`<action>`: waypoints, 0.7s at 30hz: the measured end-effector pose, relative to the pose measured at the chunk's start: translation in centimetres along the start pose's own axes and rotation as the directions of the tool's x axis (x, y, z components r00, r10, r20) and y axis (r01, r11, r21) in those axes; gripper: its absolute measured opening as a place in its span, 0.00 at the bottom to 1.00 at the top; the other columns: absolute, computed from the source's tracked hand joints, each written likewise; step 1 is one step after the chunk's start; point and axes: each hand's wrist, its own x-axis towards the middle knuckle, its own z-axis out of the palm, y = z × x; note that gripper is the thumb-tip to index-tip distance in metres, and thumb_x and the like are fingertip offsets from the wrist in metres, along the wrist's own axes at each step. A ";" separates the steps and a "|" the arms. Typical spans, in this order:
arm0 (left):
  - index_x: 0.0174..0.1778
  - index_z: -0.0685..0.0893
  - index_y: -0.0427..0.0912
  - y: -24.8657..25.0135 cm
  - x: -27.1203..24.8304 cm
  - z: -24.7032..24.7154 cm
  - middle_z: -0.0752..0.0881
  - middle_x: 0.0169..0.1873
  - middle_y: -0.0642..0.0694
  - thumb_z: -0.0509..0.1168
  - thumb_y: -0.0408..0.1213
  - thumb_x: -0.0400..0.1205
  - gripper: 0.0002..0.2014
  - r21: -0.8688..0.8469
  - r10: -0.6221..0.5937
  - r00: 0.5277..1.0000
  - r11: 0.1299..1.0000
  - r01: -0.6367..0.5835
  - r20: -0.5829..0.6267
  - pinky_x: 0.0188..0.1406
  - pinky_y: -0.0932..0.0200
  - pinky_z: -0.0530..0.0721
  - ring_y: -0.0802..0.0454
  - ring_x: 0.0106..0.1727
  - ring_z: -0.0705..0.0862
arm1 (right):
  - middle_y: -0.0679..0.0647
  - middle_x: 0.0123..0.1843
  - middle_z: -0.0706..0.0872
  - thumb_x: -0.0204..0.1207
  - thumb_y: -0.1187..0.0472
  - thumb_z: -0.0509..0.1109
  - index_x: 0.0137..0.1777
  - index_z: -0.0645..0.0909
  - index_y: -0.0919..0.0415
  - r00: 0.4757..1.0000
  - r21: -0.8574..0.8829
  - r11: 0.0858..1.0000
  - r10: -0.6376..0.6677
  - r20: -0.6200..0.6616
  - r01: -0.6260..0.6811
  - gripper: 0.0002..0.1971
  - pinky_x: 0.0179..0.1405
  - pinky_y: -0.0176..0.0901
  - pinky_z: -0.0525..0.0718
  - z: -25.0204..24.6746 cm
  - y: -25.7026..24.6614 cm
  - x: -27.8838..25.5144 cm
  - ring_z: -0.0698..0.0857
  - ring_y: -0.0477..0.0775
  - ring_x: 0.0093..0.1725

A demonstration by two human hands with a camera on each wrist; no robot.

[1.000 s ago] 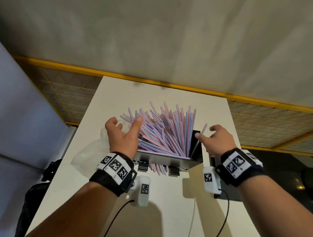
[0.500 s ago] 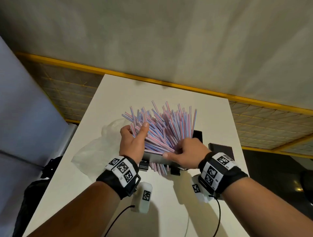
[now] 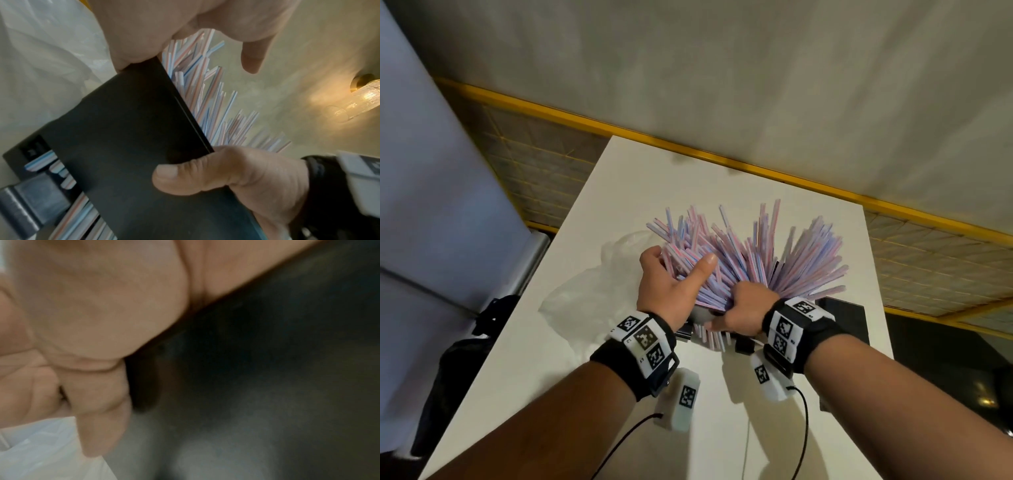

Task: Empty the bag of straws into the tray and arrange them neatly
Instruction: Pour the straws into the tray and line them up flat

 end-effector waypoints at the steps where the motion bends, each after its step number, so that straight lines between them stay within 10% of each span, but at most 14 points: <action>1: 0.73 0.68 0.45 -0.1 0.0 0.0 0.84 0.61 0.50 0.74 0.73 0.55 0.55 0.011 0.009 1.000 1.000 -0.009 -0.003 0.67 0.44 0.83 0.51 0.60 0.86 | 0.56 0.27 0.72 0.64 0.35 0.80 0.28 0.72 0.58 1.000 0.008 1.000 0.009 0.026 -0.009 0.29 0.28 0.45 0.68 -0.1 -0.1 0.1 0.71 0.56 0.27; 6: 0.75 0.65 0.44 -0.3 0.3 0.0 0.84 0.59 0.52 0.82 0.64 0.61 0.52 0.066 0.025 1.000 0.997 -0.025 0.002 0.61 0.55 0.81 0.52 0.60 0.85 | 0.55 0.28 0.77 0.59 0.39 0.84 0.32 0.74 0.60 1.000 0.054 0.999 -0.003 0.018 0.003 0.27 0.28 0.44 0.75 -0.6 0.0 0.6 0.76 0.56 0.27; 10: 0.73 0.65 0.44 -0.4 0.4 0.2 0.85 0.58 0.49 0.82 0.63 0.60 0.52 0.093 0.047 0.999 0.994 -0.049 0.021 0.63 0.49 0.84 0.49 0.58 0.86 | 0.63 0.52 0.91 0.55 0.37 0.83 0.59 0.84 0.64 0.998 0.110 0.994 -0.015 0.067 0.008 0.38 0.55 0.59 0.89 -0.4 -0.3 1.4 0.90 0.62 0.51; 16: 0.78 0.62 0.47 -0.5 0.6 0.2 0.83 0.63 0.49 0.81 0.65 0.59 0.57 0.062 0.036 0.999 0.997 -0.037 0.007 0.63 0.54 0.82 0.51 0.62 0.85 | 0.55 0.85 0.69 0.63 0.41 0.84 0.87 0.60 0.55 0.997 0.200 0.980 -0.029 0.076 0.013 0.55 0.77 0.55 0.74 -0.5 -0.5 1.1 0.73 0.59 0.80; 21: 0.75 0.66 0.48 -0.2 0.9 0.1 0.84 0.61 0.53 0.81 0.63 0.62 0.50 0.069 0.059 0.998 0.996 -0.057 -0.022 0.61 0.58 0.83 0.58 0.60 0.86 | 0.54 0.89 0.59 0.63 0.38 0.83 0.89 0.53 0.56 0.996 0.250 0.968 -0.034 0.083 0.013 0.60 0.82 0.53 0.67 -0.6 -0.6 0.8 0.63 0.58 0.86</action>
